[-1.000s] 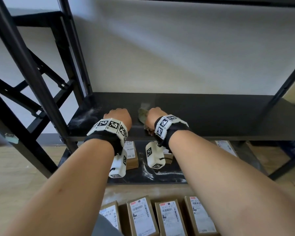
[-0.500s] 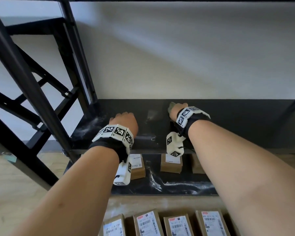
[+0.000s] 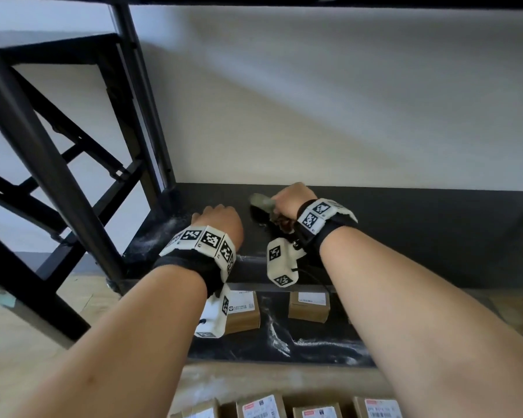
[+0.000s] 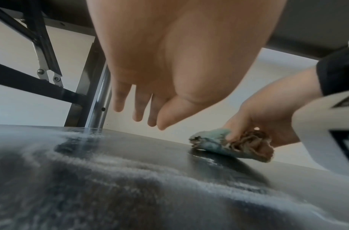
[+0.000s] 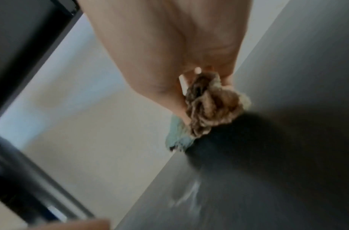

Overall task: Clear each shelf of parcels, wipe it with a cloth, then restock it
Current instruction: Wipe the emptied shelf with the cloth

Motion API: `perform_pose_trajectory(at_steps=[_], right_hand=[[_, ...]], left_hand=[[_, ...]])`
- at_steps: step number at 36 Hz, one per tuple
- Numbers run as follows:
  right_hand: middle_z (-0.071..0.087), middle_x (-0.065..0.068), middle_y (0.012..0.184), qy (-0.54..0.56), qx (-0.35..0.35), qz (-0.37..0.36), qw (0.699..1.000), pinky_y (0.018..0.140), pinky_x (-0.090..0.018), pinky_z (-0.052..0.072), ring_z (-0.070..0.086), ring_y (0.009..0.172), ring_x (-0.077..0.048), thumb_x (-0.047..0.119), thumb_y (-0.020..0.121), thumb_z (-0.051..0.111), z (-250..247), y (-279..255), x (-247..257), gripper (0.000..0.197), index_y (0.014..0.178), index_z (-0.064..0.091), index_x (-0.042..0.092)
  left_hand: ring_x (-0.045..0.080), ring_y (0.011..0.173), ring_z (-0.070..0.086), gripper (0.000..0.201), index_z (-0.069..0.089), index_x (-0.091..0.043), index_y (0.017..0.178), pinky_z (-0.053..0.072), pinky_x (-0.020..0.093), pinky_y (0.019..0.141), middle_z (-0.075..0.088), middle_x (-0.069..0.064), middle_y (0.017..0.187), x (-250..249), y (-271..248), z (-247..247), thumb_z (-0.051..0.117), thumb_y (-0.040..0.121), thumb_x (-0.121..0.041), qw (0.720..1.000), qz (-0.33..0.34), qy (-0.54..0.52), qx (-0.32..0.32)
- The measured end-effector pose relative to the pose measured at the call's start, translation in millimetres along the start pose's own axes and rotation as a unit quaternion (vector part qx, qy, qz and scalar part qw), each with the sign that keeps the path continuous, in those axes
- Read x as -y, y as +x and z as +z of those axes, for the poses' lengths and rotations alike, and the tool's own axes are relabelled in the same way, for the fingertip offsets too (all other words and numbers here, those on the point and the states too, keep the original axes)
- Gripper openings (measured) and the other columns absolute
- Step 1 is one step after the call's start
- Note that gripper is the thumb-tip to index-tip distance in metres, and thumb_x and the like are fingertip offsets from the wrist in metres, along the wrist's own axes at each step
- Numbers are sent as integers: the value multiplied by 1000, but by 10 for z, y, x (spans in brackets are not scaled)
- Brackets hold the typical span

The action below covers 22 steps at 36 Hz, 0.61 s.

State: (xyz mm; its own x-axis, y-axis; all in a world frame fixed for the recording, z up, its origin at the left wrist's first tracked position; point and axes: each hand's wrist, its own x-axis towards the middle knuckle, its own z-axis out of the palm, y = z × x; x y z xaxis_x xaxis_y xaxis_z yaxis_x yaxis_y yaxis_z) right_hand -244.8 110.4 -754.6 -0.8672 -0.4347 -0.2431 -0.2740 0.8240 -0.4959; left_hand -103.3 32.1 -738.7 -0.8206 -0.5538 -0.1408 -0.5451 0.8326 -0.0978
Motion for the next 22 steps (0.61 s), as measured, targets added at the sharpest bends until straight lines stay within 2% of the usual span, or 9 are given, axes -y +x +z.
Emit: perform_pose_trajectory(at_steps=[4, 6, 8, 11, 13, 16, 18, 20, 22], right_hand=[[56, -9, 92, -5, -84, 55, 995, 76, -34, 39, 58, 84, -30, 48, 91, 48, -287, 48, -239, 40, 99, 60, 11], [51, -13, 98, -56, -86, 74, 992, 84, -37, 42, 56, 96, -34, 38, 95, 41, -302, 139, -299, 32, 98, 53, 9], [50, -16, 98, -99, -66, 87, 989, 89, -48, 46, 55, 104, -40, 25, 90, 42, -238, 278, -313, 29, 108, 48, 2], [52, -17, 105, -115, -40, 50, 991, 90, -50, 47, 52, 109, -41, 26, 84, 45, -154, 319, -216, 23, 104, 43, 13], [54, -12, 106, -100, -50, 11, 994, 92, -43, 45, 55, 101, -35, 44, 87, 39, -101, 253, -117, 33, 99, 50, 16], [65, -10, 98, -42, -43, -9, 998, 87, -37, 47, 59, 82, -28, 65, 84, 36, 77, 286, 94, 62, 82, 56, 7], [68, -7, 91, -44, -1, -36, 998, 86, -37, 51, 64, 81, -27, 69, 79, 42, 202, 286, 266, 63, 89, 66, 12], [70, -7, 94, -74, 41, -63, 994, 87, -39, 53, 66, 86, -27, 63, 81, 47, 278, 284, 387, 59, 101, 70, 12], [72, -6, 90, -86, 46, -70, 993, 82, -40, 55, 68, 80, -27, 68, 74, 50, 266, 319, 400, 62, 96, 72, 15]], left_hand=[[30, 120, 49, 39, 50, -7, 127, 41, 42, 97, 51, 11, 130, 17, 33, -10, 44, 89, -12, 1000, 8, -10, -12], [30, 120, 49, 39, 50, -7, 127, 41, 42, 97, 51, 11, 130, 31, 72, -27, 44, 89, -12, 1000, 11, -16, -14], [30, 119, 50, 37, 51, -8, 126, 42, 42, 96, 52, 11, 129, 46, 113, -34, 44, 89, -11, 1000, 12, -21, -13], [30, 118, 50, 36, 52, -8, 125, 41, 42, 96, 53, 11, 128, 56, 165, -31, 45, 90, -12, 1000, 10, -20, -12], [30, 119, 50, 36, 52, -8, 125, 41, 42, 97, 53, 10, 129, 52, 194, -33, 46, 90, -14, 1000, 6, -21, -10], [30, 120, 49, 37, 51, -9, 127, 40, 42, 97, 52, 10, 130, 48, 223, -41, 48, 91, -17, 1000, -1, -27, -7], [29, 121, 49, 38, 51, -10, 128, 40, 42, 97, 52, 10, 131, 51, 231, -41, 49, 92, -19, 1000, -3, -25, -9], [29, 121, 49, 38, 50, -10, 128, 40, 42, 96, 52, 10, 131, 61, 226, -33, 49, 92, -20, 1000, -3, -18, -10], [29, 119, 50, 36, 51, -10, 127, 40, 42, 96, 52, 10, 129, 76, 213, -26, 48, 92, -19, 1000, 0, -18, -13]])
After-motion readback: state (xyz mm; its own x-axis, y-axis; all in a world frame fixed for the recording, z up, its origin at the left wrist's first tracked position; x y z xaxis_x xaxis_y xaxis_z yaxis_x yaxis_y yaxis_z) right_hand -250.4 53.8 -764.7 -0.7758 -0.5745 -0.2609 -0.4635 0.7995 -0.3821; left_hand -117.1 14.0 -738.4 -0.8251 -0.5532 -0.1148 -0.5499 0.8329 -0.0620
